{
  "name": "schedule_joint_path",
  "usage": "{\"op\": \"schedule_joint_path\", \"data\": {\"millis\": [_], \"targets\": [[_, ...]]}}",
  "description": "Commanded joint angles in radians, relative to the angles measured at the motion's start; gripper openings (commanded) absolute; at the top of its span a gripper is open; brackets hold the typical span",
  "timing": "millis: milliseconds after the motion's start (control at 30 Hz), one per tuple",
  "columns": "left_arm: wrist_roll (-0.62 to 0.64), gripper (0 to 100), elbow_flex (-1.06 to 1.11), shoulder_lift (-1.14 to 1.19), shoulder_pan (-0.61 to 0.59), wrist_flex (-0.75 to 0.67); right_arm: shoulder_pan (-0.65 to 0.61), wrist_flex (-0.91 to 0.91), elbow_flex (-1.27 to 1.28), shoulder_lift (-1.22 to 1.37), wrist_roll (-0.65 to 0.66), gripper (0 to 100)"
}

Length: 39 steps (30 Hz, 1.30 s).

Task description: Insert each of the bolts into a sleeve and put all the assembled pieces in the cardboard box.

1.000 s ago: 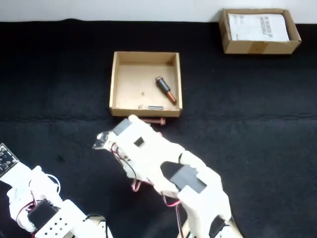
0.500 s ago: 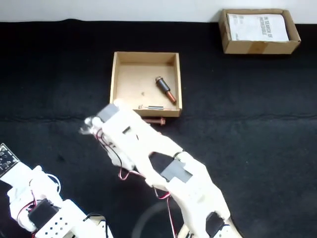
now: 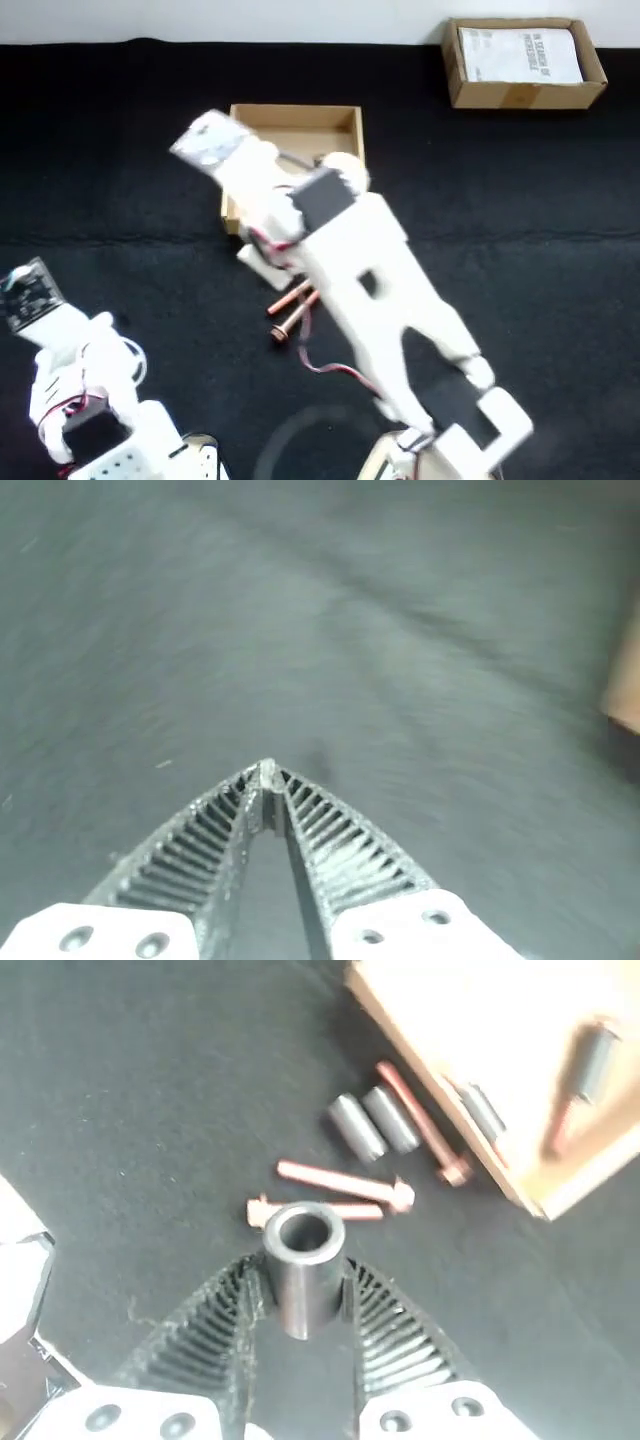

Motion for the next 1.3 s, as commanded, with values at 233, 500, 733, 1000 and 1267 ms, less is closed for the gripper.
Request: {"op": "schedule_joint_path", "data": {"millis": [233, 500, 733, 1000, 1267], "targets": [[0.049, 2, -0.418, 0.478, 0.278, 0.038, 0.232, 0.008, 0.453, -0.547, -0.037, 0.7], [0.27, 1, -0.943, 1.01, 0.642, 0.187, 0.437, 0.005, 0.667, -0.777, -0.035, 0.7], [0.471, 1, -1.112, 1.366, 0.944, 0.316, 0.605, -0.051, 0.843, -0.886, -0.029, 0.7], [0.494, 1, -1.256, 1.725, 1.067, 0.342, 0.648, -0.176, 1.017, -0.972, -0.028, 0.7], [0.496, 1, -1.44, 2.032, 1.175, 0.462, 0.65, -0.222, 1.063, -0.986, -0.028, 0.7]]}}
